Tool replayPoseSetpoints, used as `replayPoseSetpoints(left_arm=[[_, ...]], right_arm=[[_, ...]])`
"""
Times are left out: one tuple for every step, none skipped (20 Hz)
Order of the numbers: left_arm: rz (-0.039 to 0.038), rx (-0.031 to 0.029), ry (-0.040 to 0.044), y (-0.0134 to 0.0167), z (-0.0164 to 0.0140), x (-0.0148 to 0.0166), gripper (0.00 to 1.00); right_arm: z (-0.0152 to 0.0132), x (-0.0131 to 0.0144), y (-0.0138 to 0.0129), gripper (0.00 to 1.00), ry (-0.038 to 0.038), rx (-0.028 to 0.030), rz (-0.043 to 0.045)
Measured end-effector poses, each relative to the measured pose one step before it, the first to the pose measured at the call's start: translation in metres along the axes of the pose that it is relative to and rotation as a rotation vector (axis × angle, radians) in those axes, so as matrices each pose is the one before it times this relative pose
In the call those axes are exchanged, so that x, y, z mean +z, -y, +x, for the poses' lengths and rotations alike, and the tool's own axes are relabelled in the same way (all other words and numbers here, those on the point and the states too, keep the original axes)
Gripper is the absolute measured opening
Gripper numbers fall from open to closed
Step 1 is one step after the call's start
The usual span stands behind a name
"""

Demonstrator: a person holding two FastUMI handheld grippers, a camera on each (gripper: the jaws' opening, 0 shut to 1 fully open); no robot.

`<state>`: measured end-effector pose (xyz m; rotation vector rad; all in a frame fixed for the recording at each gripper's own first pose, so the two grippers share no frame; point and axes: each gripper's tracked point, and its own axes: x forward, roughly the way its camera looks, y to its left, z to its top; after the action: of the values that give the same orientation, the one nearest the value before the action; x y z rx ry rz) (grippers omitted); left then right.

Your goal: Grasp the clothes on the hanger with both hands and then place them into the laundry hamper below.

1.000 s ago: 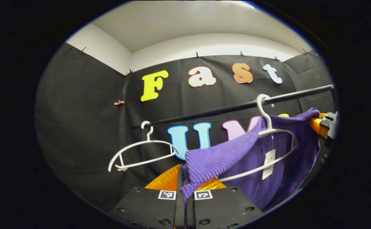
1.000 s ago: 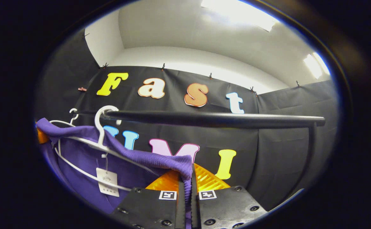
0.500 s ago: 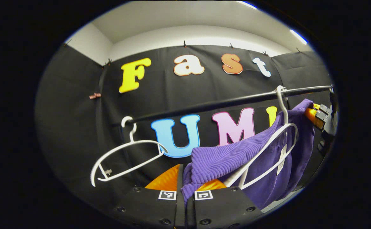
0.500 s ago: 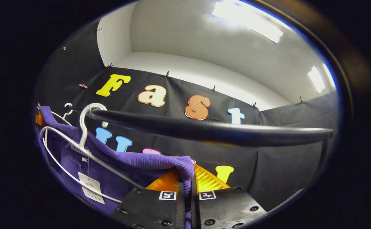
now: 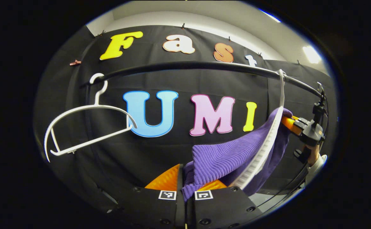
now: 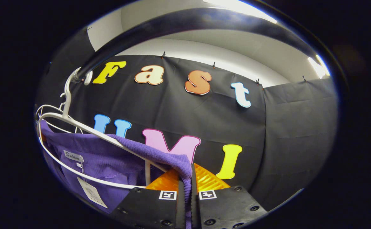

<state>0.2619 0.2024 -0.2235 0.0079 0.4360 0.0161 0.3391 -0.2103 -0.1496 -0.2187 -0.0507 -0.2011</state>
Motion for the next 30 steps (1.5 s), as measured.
replayPoseSetpoints(left_arm=[[-0.02214, -0.01881, -0.02767, -0.00056, -0.00019, -0.01412, 0.07], [-0.04954, -0.02555, -0.00627, 0.00277, 0.00232, -0.0107, 0.07], [-0.05313, -0.00979, 0.0224, 0.0047, -0.00053, -0.00438, 0.07], [-0.02473, 0.01295, 0.02755, -0.00087, -0.00278, -0.00263, 0.07], [-0.00481, 0.00824, 0.01092, 0.0032, -0.00099, -0.00057, 0.07], [0.02097, 0.01208, -0.00871, 0.01043, 0.00386, -0.00702, 0.07], [0.04689, 0.00523, -0.01737, 0.01513, 0.0049, -0.00929, 0.07], [0.05701, -0.00168, -0.01974, 0.01588, 0.00414, -0.00883, 0.07], [0.04711, -0.0126, -0.00967, 0.01834, 0.0036, -0.00914, 0.07], [0.01897, -0.01169, 0.00712, 0.01649, 0.00166, -0.00375, 0.07], [-0.0171, -0.01289, 0.01367, 0.0104, 0.00341, -0.00134, 0.07], [-0.04058, -0.01524, -0.00153, 0.00826, 0.00291, -0.00201, 0.07], [-0.03584, -0.00249, -0.00593, 0.0037, 0.00041, -0.00465, 0.07], [-0.02504, 0.007, -0.00676, 0.00063, 0.00048, -0.00403, 0.07], [-0.02764, 0.00419, -0.0098, -0.00028, -0.00077, -0.00387, 0.07], [-0.03093, 0.00546, -0.01606, 0.00061, -0.0005, -0.00655, 0.07], [-0.02654, 0.00143, -0.01819, -0.00141, -0.00408, -0.00667, 0.07], [-0.01938, 0.00583, -0.01416, 0.00155, -0.00342, -0.00817, 0.07], [-0.01392, 0.00635, -0.01167, 0.00074, -0.00456, -0.00873, 0.07], [-0.00927, 0.00167, -0.01478, 0.00102, -0.00594, -0.00709, 0.07], [-0.00523, 0.0029, -0.01017, 0.00088, -0.00593, -0.00635, 0.07], [-0.00035, 0.00102, -0.00453, 0.00163, -0.00695, -0.00341, 0.07], [0.00241, -0.00286, -0.00223, 0.00168, -0.00818, -0.0017, 0.07], [0.00116, 0.00083, 0.00199, 0.00035, -0.00837, -0.00196, 0.07], [0.0006, 0.00053, -0.0007, 0.00024, -0.00896, -0.00384, 0.07], [-0.00111, 0.00128, 0.00024, -0.00062, -0.00758, -0.00209, 0.07], [-0.00618, 0.00114, 0.00134, -0.00204, -0.00738, -0.00089, 0.07], [-0.00875, 0.00048, -0.00335, -0.00089, -0.00391, -0.0012, 0.07], [-0.00833, 0.0033, -0.00088, -0.00305, -0.00584, -0.00296, 0.07], [-0.00467, 0.00643, 0.00234, -0.00435, -0.00774, -0.00252, 0.07]], right_arm=[[0.00224, 0.0049, -0.00254, 0.11, 0.01714, 0.00681, 0.03864], [0.0128, -0.00631, 0.00159, 0.11, -0.00674, 0.00394, 0.0136], [0.00095, 0.00204, -0.00171, 0.11, 0.01773, -0.00266, -0.00702], [-0.00132, 0.00146, -0.00033, 0.11, 0.02326, -0.00487, 0.00588], [0.00072, 0.00226, 0.00276, 0.11, 0.03282, -0.02827, 0.00667], [0.00242, -0.0054, 0.00908, 0.11, 0.00197, -0.05345, -0.02614], [0.0011, -0.01073, 0.00821, 0.1, -0.02356, -0.04626, -0.02414], [-0.0011, -0.01313, 0.00813, 0.1, -0.03405, -0.03077, -0.00258], [-0.00226, -0.00912, 0.00745, 0.1, -0.03544, -0.01349, 0.02483], [-0.00726, -0.00809, 0.00657, 0.11, -0.03315, -0.00784, 0.04215], [-0.00369, -0.00869, 0.00072, 0.11, -0.03816, 0.01014, 0.04545], [-0.00727, -0.01375, 0.00543, 0.11, -0.03853, 0.00047, 0.01522], [-0.00632, -0.00853, 0.00728, 0.11, -0.0261, -0.00365, -0.01622], [-0.00836, -0.00985, 0.00564, 0.11, -0.01791, 0.00533, -0.03036], [-0.00754, -0.00744, 0.00098, 0.11, -0.02246, 0.00907, -0.0289], [-0.01112, -0.00787, -0.00107, 0.11, -0.0251, 0.01416, -0.02026], [-0.01186, -0.00845, -0.00359, 0.11, -0.02382, 0.01781, -0.00945], [-0.01209, -0.00852, -0.00527, 0.11, -0.02585, 0.02044, -0.00224], [-0.01417, -0.00746, -0.01244, 0.11, -0.02507, 0.03969, 0.00257], [-0.0134, -0.00735, -0.01454, 0.11, -0.02515, 0.04714, 0.00227], [-0.0127, -0.00652, -0.0182, 0.11, -0.02344, 0.05314, 0.00397], [-0.01068, -0.00624, -0.02145, 0.11, -0.02427, 0.05826, 0.00612], [-0.01142, -0.00568, -0.02262, 0.11, -0.02899, 0.05944, 0.01119], [-0.01206, -0.00406, -0.02322, 0.11, -0.02429, 0.05952, 0.00695], [-0.00978, -0.00451, -0.02043, 0.11, -0.02773, 0.05474, 0.00722], [-0.00544, -0.0045, -0.01811, 0.11, -0.02978, 0.05447, 0.02019], [-0.00402, -0.00483, -0.01733, 0.11, -0.02352, 0.04915, 0.03703], [-0.00197, -0.00793, -0.01621, 0.11, -0.03412, 0.04137, 0.03346], [-0.00123, -0.00787, -0.01345, 0.11, -0.0212, 0.02904, 0.02075], [-0.00256, -0.00795, -0.01579, 0.11, -0.02488, 0.02431, 0.00027]])
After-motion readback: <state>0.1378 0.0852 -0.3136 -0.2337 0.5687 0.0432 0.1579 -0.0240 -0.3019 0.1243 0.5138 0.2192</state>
